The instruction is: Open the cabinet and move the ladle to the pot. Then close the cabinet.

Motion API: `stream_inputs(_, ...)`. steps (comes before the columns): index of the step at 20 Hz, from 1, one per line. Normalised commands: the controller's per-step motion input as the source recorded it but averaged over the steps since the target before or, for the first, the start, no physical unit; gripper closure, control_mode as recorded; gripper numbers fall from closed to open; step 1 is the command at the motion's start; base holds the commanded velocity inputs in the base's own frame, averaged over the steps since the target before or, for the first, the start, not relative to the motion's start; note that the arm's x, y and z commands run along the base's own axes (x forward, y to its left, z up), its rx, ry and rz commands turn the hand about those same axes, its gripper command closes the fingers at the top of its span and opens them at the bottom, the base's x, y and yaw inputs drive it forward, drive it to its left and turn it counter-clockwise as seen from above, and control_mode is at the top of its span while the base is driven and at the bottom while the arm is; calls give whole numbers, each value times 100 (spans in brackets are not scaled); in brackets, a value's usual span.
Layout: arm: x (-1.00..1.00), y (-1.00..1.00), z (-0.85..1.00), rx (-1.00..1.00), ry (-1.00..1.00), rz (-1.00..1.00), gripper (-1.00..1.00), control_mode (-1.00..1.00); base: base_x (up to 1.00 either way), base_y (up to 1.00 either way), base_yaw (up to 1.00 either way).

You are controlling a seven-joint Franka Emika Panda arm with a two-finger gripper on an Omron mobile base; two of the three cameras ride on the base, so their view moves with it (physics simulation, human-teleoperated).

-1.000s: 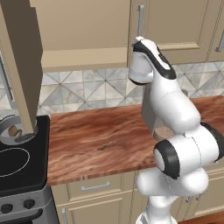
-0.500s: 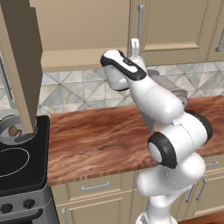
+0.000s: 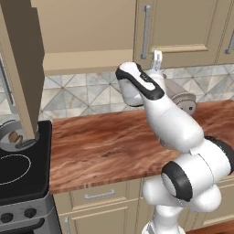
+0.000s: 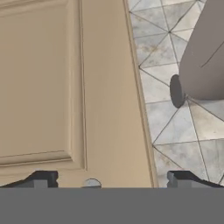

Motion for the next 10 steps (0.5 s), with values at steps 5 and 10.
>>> stream_inputs(5, -84, -12, 71, 8, 17, 0, -100, -100, 0, 0, 0)
stream_inputs(10, -100, 0, 48, 0, 5, 0, -100, -100, 0, 0, 0)
